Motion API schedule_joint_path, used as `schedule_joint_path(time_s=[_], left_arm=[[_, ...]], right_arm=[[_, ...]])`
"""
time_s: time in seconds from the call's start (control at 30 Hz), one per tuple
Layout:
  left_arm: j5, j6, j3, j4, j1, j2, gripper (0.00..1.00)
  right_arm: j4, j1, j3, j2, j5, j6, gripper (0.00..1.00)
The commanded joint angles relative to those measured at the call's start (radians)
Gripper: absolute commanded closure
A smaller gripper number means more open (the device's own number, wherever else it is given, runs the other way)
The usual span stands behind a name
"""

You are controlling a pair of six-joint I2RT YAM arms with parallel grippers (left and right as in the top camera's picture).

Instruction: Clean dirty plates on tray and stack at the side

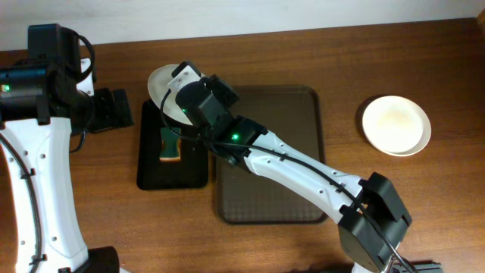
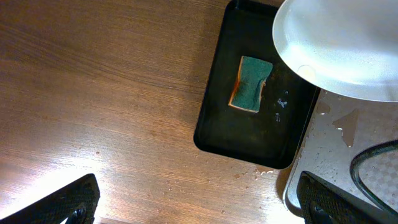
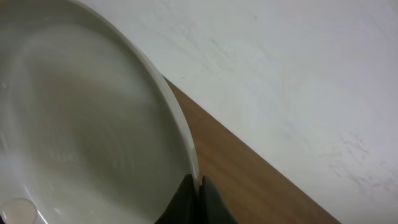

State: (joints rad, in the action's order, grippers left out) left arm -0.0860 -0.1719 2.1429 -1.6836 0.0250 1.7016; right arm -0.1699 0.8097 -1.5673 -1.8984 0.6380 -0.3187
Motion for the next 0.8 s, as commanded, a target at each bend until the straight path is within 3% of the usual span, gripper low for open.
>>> schedule_joint_path(time_s=[0.0, 0.17, 0.23, 0.37, 0.5, 0.63, 0.77], left_arm=[[-0.008, 0.006, 0.005, -0.002, 0.004, -0.019, 0.00], [-0.008, 0.006, 0.005, -0.002, 0.004, -0.019, 0.00], [-0.008, 0.006, 0.005, -0.002, 0.004, -0.019, 0.00], [-0.008, 0.006, 0.005, -0.002, 0.004, -0.019, 0.00], [-0.008, 0.006, 0.005, -0.002, 0.004, -0.019, 0.00], [-0.008, 0.006, 0.005, -0.002, 0.004, -0.019, 0.00], [-0.008, 0.006, 0.005, -0.002, 0.004, -0.019, 0.00]], right_arm=[[0.011, 0.016, -0.011, 0.063, 0.029, -0.011, 0.96], [0.050, 0.026, -0.011, 0.068, 0.030, -0.085, 0.96], [0.049, 0.055, -0.011, 0.072, 0.135, -0.254, 0.96], [0.090, 0.088, -0.011, 0.064, 0.223, -0.383, 0.96], [0.117, 0.105, -0.011, 0.062, 0.234, -0.359, 0.96], [0.090, 0.098, -0.011, 0.062, 0.258, -0.214, 0.96], [-0.245, 0.003, -0.011, 0.069, 0.230, 0.267, 0.96]])
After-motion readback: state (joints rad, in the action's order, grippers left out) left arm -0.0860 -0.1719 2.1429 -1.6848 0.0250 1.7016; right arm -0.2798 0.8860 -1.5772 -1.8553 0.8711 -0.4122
